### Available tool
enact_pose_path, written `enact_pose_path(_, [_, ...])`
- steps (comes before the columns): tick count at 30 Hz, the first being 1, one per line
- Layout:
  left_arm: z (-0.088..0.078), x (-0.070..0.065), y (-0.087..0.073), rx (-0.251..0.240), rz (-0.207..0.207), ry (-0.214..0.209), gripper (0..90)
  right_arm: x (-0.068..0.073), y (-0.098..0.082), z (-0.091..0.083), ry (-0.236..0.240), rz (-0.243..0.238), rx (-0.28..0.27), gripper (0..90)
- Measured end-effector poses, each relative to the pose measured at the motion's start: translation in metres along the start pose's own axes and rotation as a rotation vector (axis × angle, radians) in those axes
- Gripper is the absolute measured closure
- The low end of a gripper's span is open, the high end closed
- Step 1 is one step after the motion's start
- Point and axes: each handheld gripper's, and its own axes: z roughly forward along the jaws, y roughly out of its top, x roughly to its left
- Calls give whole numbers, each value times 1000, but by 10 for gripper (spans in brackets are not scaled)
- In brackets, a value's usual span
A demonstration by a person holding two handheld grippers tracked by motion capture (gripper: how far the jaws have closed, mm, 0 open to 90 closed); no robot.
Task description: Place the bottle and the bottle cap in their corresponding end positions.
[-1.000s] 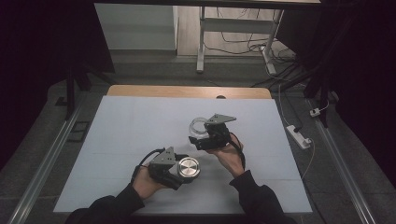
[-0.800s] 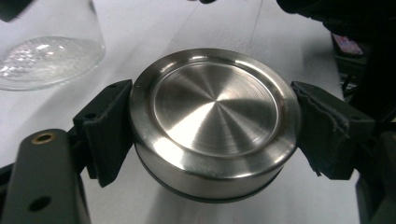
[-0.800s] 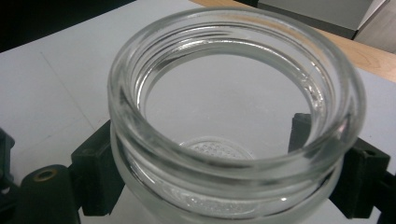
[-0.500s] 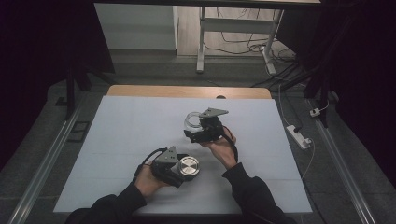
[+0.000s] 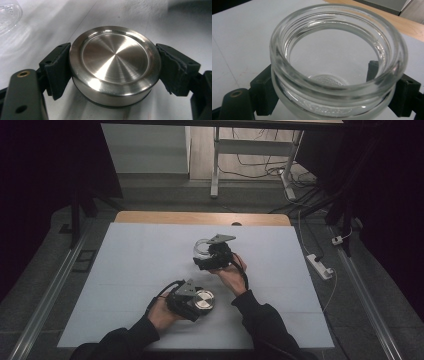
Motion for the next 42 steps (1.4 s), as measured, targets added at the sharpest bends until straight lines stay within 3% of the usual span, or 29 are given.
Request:
enact_pose_path(11, [3,0,0,55,6,28,190,2,-10,14,-5,-18,34,143])
enact_pose_path(15, [5,1,0,78,-7,29,189,2,-11,15,-1,-24,30,141])
enact_pose_path(19, [6,2,1,117,-9,33,188,3,-12,14,-1,-60,42,139])
enact_pose_path(22, [7,2,1,131,-14,41,187,2,-13,14,0,-51,43,137])
enact_pose_path(32, [7,3,0,125,-38,47,153,3,-14,18,27,-42,80,51])
enact_pose_path(42, [-4,6,0,66,-87,10,50,2,-6,2,51,-28,37,0])
